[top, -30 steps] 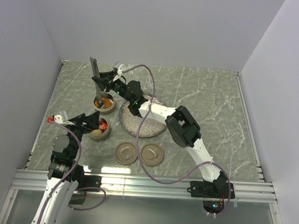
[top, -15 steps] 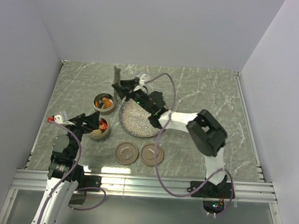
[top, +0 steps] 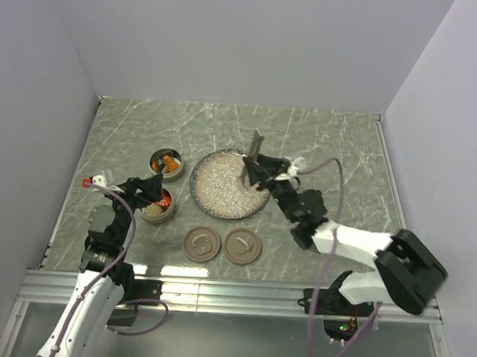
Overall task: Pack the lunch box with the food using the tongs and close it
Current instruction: Put down the clamp
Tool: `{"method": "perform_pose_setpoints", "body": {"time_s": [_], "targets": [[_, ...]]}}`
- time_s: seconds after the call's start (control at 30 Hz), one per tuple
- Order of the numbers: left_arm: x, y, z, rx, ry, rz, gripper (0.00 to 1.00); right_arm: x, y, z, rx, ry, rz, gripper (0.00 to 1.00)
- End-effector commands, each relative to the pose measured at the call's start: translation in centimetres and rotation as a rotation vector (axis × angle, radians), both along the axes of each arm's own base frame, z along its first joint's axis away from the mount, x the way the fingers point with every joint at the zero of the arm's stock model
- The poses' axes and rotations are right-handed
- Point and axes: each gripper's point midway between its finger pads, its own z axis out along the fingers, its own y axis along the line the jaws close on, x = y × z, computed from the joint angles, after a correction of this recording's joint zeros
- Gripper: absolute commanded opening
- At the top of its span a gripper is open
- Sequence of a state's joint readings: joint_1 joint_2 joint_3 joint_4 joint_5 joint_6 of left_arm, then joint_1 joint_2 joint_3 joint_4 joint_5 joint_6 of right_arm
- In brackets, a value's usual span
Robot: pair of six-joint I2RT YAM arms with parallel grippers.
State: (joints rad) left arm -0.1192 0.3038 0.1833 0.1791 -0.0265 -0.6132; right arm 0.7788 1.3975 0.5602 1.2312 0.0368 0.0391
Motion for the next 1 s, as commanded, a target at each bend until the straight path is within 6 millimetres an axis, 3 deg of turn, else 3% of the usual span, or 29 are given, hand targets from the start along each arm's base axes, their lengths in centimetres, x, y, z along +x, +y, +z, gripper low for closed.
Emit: {"method": "perform_pose_setpoints", "body": {"time_s": [0.0, 0.07, 0.1, 0.13, 0.17, 0.2, 0.27, 0.33, 0.6, 0.97], "targets": [[0.5, -0.6, 1.8, 0.011, -0.075, -0.031, 0.99, -0.8, -5.8, 1.3, 0.058, 0.028, -0.193, 0.41], [0.6, -0.6, 1.8, 0.013, -0.075, -0.033, 0.99, -1.2, -7.2, 0.5, 0.041, 0.080, -0.238, 0.40], [0.8, -0.6, 1.6, 0.013, -0.068, -0.031, 0.99, -1.1, -8.2, -1.3, -0.005, 0.149, -0.289, 0.40], [0.8, -0.6, 1.8, 0.014, -0.072, -0.030, 0.99, -1.8, -9.2, -0.4, 0.030, 0.161, -0.301, 0.39], [0.9, -0.6, 1.8, 0.014, -0.071, -0.028, 0.99, -1.9, -9.7, -1.9, -0.017, 0.220, -0.321, 0.38], [0.9, -0.5, 1.8, 0.015, -0.072, -0.025, 0.99, -2.4, -10.9, -1.2, 0.008, 0.227, -0.349, 0.38], [0.9, -0.5, 1.9, 0.016, -0.077, -0.026, 0.99, -3.0, -11.9, -2.9, -0.028, 0.315, -0.376, 0.37], [0.9, -0.5, 2.0, 0.016, -0.080, -0.026, 0.99, -3.4, -12.8, -3.3, -0.019, 0.362, -0.400, 0.37], [0.9, -0.6, 2.3, 0.019, -0.090, -0.033, 0.99, -3.7, -14.4, -9.4, -0.138, 0.600, -0.489, 0.38], [0.9, -0.9, 2.4, 0.020, -0.096, -0.045, 0.99, -1.6, -15.8, -14.7, -0.226, 0.836, -0.462, 0.41]]}}
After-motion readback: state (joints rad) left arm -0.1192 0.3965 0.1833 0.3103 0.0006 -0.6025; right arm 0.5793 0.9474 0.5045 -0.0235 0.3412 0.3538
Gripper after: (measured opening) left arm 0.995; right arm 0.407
